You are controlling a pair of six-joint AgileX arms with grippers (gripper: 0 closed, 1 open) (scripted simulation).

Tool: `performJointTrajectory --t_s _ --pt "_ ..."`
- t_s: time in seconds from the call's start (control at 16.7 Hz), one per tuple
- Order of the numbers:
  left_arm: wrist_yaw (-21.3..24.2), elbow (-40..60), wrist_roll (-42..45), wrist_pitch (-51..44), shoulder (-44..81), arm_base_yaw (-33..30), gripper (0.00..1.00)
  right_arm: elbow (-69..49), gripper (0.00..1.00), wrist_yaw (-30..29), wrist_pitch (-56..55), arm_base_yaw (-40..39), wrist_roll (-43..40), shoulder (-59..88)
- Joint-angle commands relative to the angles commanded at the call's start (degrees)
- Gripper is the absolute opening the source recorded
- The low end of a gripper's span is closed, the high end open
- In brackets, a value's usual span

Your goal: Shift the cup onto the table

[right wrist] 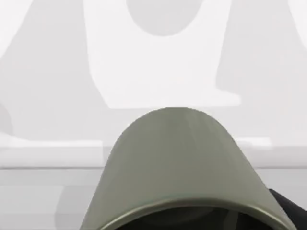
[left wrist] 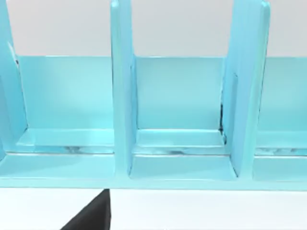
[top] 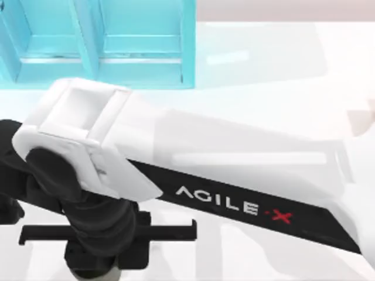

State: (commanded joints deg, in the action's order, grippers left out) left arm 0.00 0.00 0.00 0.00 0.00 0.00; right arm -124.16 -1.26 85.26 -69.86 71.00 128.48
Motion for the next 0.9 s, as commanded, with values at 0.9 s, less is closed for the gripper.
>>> performJointTrajectory --t_s 0.9 --pt "0.0 0.0 0.0 0.0 0.0 0.0 1.0 11.9 0.0 0.0 -13.5 -0.4 0.4 1.6"
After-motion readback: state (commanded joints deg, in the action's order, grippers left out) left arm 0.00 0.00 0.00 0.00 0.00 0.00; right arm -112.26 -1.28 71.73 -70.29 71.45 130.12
